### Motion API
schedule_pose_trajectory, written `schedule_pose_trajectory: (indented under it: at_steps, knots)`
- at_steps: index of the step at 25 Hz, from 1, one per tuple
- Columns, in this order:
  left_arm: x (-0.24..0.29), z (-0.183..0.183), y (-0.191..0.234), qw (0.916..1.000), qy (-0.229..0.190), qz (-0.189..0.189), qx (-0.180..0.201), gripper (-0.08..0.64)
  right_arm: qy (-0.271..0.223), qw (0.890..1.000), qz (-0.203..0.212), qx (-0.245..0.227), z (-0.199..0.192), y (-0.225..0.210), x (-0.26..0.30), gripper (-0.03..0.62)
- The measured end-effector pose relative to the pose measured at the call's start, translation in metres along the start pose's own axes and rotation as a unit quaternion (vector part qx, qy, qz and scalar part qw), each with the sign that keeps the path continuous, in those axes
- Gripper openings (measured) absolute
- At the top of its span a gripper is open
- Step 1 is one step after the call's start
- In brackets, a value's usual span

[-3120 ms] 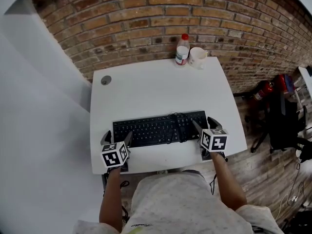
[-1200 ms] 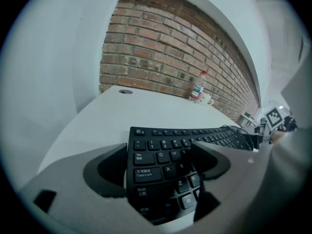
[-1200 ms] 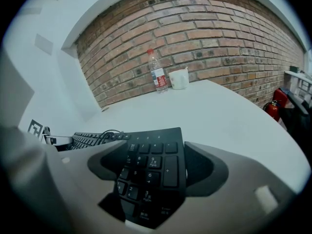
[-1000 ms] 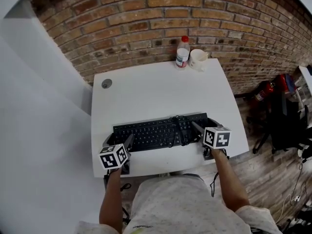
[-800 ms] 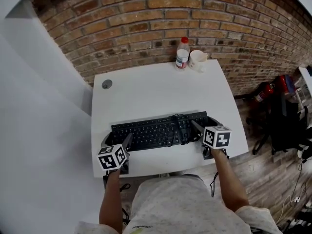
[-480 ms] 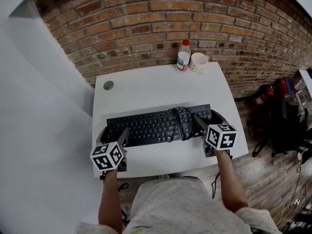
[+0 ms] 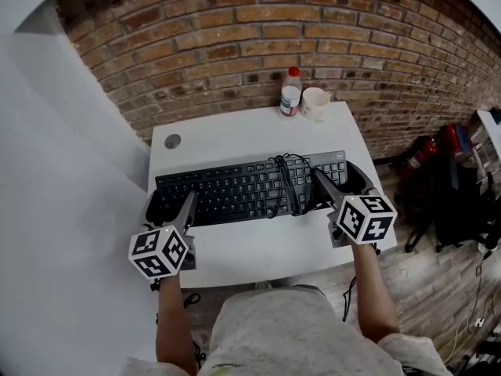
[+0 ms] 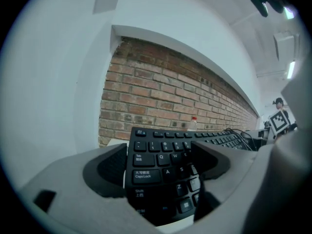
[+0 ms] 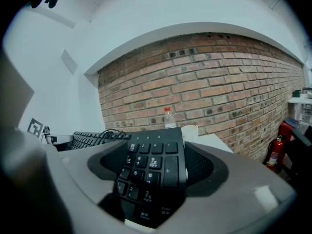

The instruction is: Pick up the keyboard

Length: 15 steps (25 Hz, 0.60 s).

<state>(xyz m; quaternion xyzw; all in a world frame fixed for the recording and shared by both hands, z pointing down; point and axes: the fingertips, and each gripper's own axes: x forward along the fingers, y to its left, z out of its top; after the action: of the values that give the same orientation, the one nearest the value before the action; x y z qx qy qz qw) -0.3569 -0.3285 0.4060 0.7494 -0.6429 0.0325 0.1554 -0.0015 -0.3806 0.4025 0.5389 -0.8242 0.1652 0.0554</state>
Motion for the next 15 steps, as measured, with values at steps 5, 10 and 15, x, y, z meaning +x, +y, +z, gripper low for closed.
schedule_pose_trajectory:
  at_steps: [5, 10, 15]
  knots:
    - [-0.018, 0.032, -0.005, 0.9990, -0.043, 0.002, 0.008, 0.403, -0.041, 0.999, 0.007, -0.009, 0.028, 0.013, -0.017, 0.376]
    - [-0.037, 0.061, -0.009, 0.9961, -0.085, -0.002, 0.021, 0.403, -0.082, 0.996, 0.009, -0.018, 0.053, 0.028, -0.035, 0.376]
    - [-0.045, 0.085, -0.015, 0.9924, -0.121, -0.005, 0.023, 0.403, -0.120, 0.992, 0.010, -0.036, 0.080, 0.034, -0.045, 0.377]
